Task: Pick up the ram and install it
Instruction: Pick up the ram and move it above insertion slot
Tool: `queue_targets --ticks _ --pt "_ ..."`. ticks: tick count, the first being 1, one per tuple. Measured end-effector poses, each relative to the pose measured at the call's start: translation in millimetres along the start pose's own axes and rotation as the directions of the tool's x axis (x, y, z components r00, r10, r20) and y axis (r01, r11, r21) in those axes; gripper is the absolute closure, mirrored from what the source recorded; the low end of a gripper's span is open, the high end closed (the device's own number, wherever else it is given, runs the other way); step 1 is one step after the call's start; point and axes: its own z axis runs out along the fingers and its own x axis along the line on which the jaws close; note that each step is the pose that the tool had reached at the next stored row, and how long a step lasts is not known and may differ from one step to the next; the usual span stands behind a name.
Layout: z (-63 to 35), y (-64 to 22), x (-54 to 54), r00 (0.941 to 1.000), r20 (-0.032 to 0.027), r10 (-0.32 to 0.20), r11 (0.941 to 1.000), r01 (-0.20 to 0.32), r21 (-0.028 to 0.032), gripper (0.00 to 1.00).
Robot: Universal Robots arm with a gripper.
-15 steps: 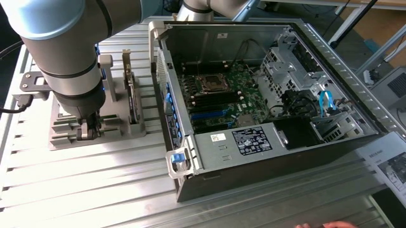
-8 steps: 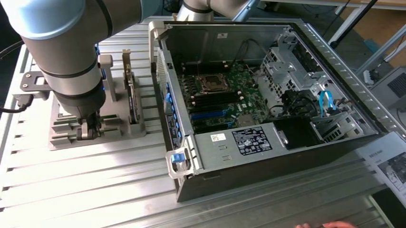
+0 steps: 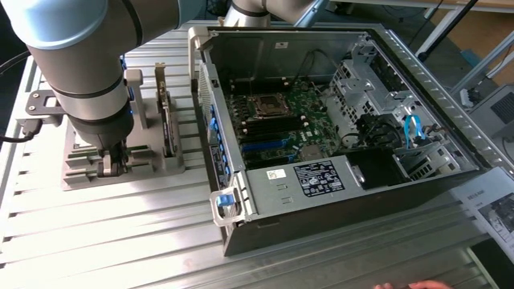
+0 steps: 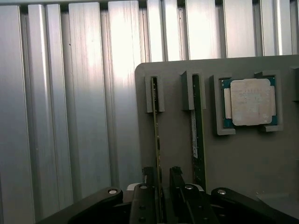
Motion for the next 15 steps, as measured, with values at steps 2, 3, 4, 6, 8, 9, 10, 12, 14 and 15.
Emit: queue_targets --ticks 2,3,4,6,8,9,10,12,14,15 --pt "-0.1 0.1 0.3 1.0000 -0.0001 0.000 1.0000 0.000 -0.0001 0.73" --pt "-0.1 0.0 0.3 1.0000 0.0000 0.000 1.0000 0.000 0.0000 0.73" --pt "0.0 0.0 0.5 1.0000 0.0000 0.000 1.0000 0.000 0.0000 0.73" --pt "0.0 0.0 0.7 1.0000 0.0000 0.000 1.0000 0.000 0.0000 0.73" --pt "-0.1 0.0 0.7 1.0000 0.0000 0.000 1.0000 0.000 0.0000 0.73" --pt "0.0 0.0 0.7 1.0000 0.0000 0.000 1.0000 0.000 0.0000 0.73" --pt "0.0 -0.1 0.7 1.0000 0.0000 0.000 1.0000 0.000 0.0001 0.73" --pt "0.0 0.0 0.7 1.0000 0.0000 0.000 1.0000 0.000 0.0000 0.73" --pt "0.0 0.0 0.7 1.0000 0.0000 0.000 1.0000 0.000 0.0000 0.73" --pt "0.0 0.0 0.7 1.0000 0.0000 0.000 1.0000 0.000 0.0000 0.74"
